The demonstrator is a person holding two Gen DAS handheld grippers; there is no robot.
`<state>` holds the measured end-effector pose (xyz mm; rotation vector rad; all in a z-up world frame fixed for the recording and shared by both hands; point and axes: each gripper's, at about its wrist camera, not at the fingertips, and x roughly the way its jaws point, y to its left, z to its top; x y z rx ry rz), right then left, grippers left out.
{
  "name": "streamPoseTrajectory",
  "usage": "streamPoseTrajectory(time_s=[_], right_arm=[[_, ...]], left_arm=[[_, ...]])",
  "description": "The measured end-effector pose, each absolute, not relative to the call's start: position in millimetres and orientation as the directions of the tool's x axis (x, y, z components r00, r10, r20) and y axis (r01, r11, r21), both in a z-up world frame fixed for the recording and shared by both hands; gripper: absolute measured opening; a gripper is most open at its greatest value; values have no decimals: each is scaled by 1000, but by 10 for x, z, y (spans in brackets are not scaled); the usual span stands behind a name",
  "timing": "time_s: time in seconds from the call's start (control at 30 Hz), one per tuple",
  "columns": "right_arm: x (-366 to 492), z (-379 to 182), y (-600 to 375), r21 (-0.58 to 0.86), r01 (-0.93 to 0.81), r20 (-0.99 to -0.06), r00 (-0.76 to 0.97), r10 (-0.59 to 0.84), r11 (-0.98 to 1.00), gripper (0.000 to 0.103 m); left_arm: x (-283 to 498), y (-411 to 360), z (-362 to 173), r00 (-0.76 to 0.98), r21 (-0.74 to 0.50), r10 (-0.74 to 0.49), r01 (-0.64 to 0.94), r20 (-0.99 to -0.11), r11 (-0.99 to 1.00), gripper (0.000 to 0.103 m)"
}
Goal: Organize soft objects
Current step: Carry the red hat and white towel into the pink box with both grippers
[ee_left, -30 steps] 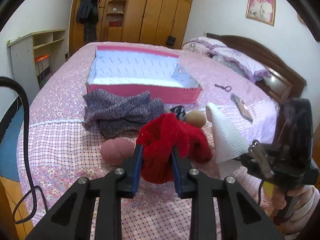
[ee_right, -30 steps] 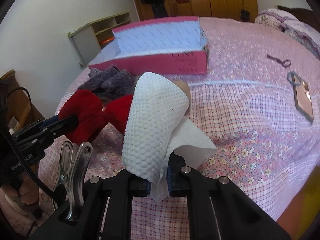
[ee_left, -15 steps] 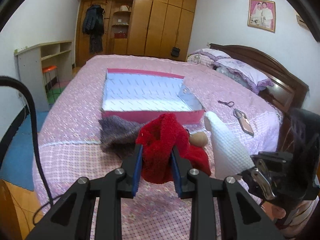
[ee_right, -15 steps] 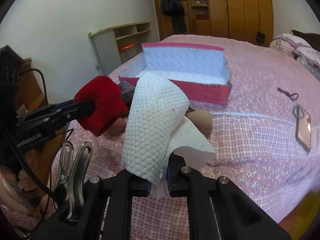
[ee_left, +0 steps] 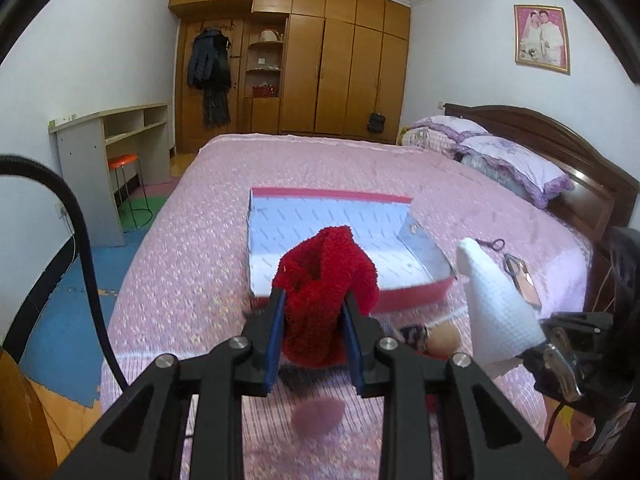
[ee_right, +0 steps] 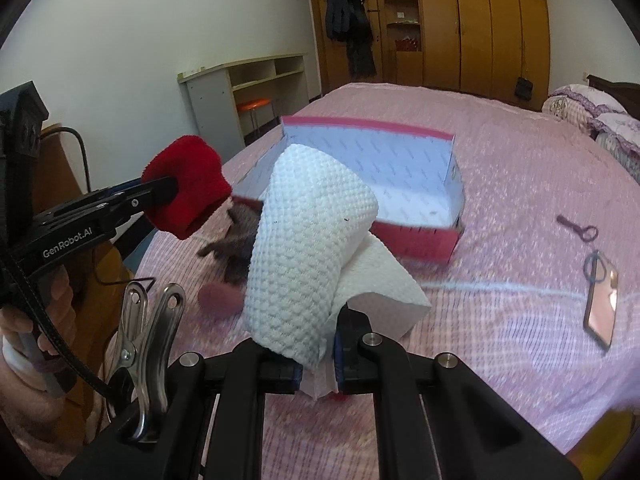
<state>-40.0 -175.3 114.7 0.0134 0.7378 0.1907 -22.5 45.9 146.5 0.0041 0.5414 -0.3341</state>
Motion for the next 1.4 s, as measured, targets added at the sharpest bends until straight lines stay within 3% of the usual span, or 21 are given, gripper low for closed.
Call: streamPoseTrajectory(time_s=[0.37,0.73,1.4], right_arm=[[204,1390,-1970,50,-143,-659,739,140,988,12],[856,1399,-2058,-13,-127,-661,745,87,992,12],[1681,762,-2192,-73,-101,-789,615,5,992,12]], left_arm=[[306,418,1623,800,-106,-321,311,-507,944,28],[919,253,1545,791,-51,-261,280,-554,959,28],[1821,-118,917,695,-35,-190,231,-693,972,28]])
